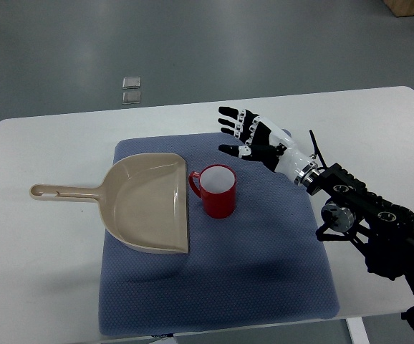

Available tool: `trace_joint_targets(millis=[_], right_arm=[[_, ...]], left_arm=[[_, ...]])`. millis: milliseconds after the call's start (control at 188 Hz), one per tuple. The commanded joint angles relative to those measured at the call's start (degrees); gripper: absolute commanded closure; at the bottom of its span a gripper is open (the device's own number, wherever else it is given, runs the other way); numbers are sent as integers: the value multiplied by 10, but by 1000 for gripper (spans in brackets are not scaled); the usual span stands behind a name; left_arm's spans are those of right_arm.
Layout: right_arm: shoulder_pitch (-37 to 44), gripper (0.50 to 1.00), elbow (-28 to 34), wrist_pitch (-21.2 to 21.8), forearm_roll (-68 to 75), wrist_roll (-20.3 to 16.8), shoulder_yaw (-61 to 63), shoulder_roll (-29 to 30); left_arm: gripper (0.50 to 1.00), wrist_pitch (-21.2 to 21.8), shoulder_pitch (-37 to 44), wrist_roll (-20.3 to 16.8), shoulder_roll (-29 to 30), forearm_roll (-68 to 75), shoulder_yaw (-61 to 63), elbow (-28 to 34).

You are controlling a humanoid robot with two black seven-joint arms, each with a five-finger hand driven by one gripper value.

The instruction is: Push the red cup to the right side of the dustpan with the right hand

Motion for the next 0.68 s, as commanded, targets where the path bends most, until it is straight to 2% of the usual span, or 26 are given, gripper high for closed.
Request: trace_joint_targets(millis=[0, 75, 187, 304, 592, 672], right_arm=[[0, 568, -4, -3, 99, -45, 34, 1], [2, 566, -14, -2, 214, -94, 39, -6], [23, 566, -43, 6, 317, -116, 38, -13], [24, 566, -68, 19, 372, -118, 38, -25], [13, 566, -87, 107, 393, -109, 40, -23], [11, 566, -90, 106, 392, -98, 41, -23]], left_arm=[[500, 0, 0, 0, 0, 0, 0, 0], [500, 0, 0, 0, 0, 0, 0, -1], [500, 0, 0, 0, 0, 1, 1, -1], [500, 0, 0, 0, 0, 1, 1, -1], [500, 0, 0, 0, 0, 1, 1, -1], [500, 0, 0, 0, 0, 2, 1, -2]])
